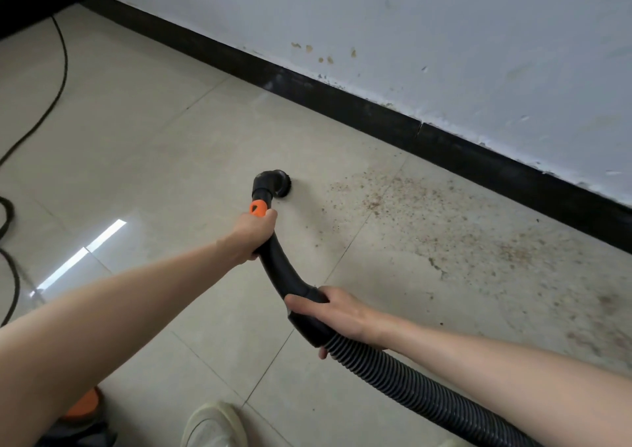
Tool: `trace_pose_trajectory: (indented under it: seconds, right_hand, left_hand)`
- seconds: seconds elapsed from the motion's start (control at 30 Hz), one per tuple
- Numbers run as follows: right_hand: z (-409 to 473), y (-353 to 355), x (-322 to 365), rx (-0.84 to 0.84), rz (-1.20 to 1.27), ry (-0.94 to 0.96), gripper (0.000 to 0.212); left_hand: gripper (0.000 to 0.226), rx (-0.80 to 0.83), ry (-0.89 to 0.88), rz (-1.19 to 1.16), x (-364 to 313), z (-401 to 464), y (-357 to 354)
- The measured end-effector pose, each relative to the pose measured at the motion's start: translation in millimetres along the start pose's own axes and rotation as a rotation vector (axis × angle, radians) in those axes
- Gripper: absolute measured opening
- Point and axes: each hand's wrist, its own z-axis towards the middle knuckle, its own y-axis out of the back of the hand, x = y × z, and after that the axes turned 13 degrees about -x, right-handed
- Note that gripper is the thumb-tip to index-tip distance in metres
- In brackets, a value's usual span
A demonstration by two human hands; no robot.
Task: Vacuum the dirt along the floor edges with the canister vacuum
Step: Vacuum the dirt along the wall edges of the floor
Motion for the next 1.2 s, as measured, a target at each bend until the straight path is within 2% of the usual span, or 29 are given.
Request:
trace_pose_trajectory:
  seconds: [0.3,0.57,0.77,0.97,1.1,1.2]
  right_hand:
    - [9,8,-8,-0.181,-0.072,0.075,0.039]
    - [19,0,-4,-0.318,-0.298,0.127,0.048]
    - [29,-20,19,-0.267,-0.328,0.187,0.045]
    - [41,-41,40,-0.088,-0.482,0.202,0.053]
    - [35,-48,35,-0.048,-0.507,0.166,0.054]
    - [22,-47,26,-0.102,-0.52,0.14,0.054]
  left_hand:
    - [0.029,0.081,-0.049,-0.041,-12,-15,-32]
    - [0.044,0.109,-0.031,-0.137,-7,-12,-31]
    - [0.052,-0.029,0.078,-0.314,11,2,-11]
    - [0.066,-0.245,0.21,-0.448,56,14,16]
    - [0.055,-0.249,0.236,-0.502,68,8,18]
    - [0.045,-0.186,0.242,-0.539,68,0,11]
